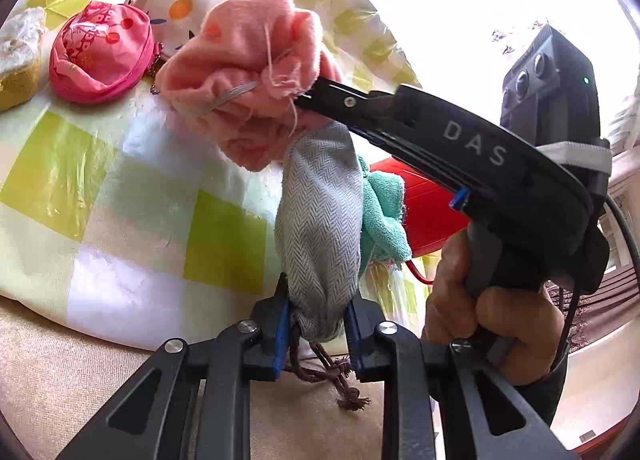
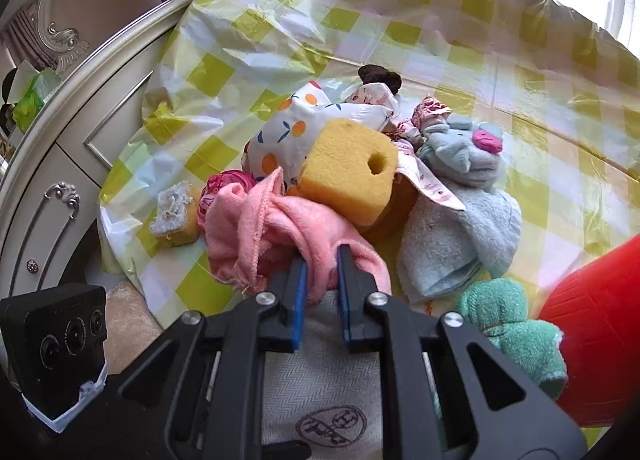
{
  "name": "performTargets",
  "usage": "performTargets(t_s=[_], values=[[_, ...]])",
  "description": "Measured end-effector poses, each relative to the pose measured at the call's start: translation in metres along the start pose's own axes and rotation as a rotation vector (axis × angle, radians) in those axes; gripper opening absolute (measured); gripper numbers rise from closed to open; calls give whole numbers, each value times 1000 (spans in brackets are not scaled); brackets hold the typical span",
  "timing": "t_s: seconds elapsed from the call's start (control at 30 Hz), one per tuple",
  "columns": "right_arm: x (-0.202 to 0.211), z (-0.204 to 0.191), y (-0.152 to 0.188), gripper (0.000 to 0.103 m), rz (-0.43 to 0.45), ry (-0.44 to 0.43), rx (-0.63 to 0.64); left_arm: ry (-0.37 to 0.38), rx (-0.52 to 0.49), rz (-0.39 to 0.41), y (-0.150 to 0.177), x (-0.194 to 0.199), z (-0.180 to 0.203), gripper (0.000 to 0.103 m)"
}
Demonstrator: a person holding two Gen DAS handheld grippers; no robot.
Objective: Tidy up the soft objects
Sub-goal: 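Grasp the grey drawstring bag with the left tool while the right grasps the pink cloth, then carry both items to the white box and open the right tool to drop the pink cloth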
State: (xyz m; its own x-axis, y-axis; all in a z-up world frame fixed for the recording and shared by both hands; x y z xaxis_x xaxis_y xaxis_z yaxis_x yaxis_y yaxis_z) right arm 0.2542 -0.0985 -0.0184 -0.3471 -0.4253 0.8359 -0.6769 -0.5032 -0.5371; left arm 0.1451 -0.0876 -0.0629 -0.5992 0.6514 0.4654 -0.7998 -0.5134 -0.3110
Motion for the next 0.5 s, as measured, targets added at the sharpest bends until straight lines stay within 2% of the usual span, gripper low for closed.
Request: performTargets(t_s=[0.23,0.5], values=[[50,19,-1,16,105,-26,-91,-28,-64,21,5,11,9,23],[103,44,8,16,198,-17,-167,-34,-61,71,9,18,15,23]])
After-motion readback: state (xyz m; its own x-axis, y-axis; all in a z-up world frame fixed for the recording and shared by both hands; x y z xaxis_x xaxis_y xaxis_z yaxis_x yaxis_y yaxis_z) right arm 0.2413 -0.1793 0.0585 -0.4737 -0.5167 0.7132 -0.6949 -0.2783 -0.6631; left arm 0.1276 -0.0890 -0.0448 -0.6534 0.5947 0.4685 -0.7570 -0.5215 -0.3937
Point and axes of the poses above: each gripper's, at about its wrist camera, not at the fingertips, and x roughly against the way its jaws point, z to its right, y to its underside, the point moved 5 cm from there along -x, roughly the way its jaws point, and after that the axes turned 6 degrees about y, right-handed, at the moved point
